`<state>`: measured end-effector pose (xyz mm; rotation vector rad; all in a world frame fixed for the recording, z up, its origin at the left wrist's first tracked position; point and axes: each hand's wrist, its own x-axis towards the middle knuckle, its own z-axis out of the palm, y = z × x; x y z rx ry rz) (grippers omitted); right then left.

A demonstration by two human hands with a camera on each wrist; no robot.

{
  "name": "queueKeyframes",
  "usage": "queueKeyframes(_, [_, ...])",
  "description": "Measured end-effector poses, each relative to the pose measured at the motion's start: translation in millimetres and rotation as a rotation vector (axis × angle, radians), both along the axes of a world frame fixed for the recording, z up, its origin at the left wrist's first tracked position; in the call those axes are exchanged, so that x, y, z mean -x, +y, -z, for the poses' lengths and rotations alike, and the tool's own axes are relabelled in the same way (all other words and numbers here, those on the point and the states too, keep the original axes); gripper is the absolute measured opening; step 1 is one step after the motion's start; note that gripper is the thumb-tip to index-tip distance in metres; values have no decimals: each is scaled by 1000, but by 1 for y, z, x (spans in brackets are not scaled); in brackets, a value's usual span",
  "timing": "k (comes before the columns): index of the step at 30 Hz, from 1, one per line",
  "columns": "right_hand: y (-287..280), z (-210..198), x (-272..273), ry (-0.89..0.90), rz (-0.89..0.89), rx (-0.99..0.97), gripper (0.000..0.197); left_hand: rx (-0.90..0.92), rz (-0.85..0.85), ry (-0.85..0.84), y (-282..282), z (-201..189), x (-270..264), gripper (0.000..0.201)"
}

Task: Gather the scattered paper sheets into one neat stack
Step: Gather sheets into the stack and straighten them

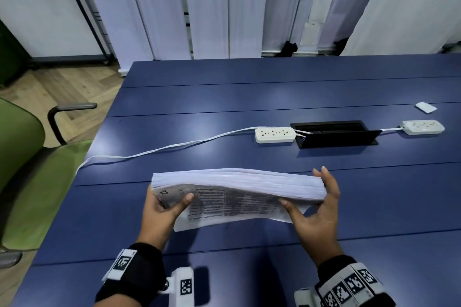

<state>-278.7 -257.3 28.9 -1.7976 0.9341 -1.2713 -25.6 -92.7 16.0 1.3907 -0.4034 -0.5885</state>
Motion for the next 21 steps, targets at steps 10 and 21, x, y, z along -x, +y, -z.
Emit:
queueKeyframes(10, [4,-9,5,205,-17,102,55,123,-240,-112,-14,-29,13,14])
queueKeyframes(21, [-2,-6,8,-52,-53,-276,105,163,-166,-116,-10,-29,10,16])
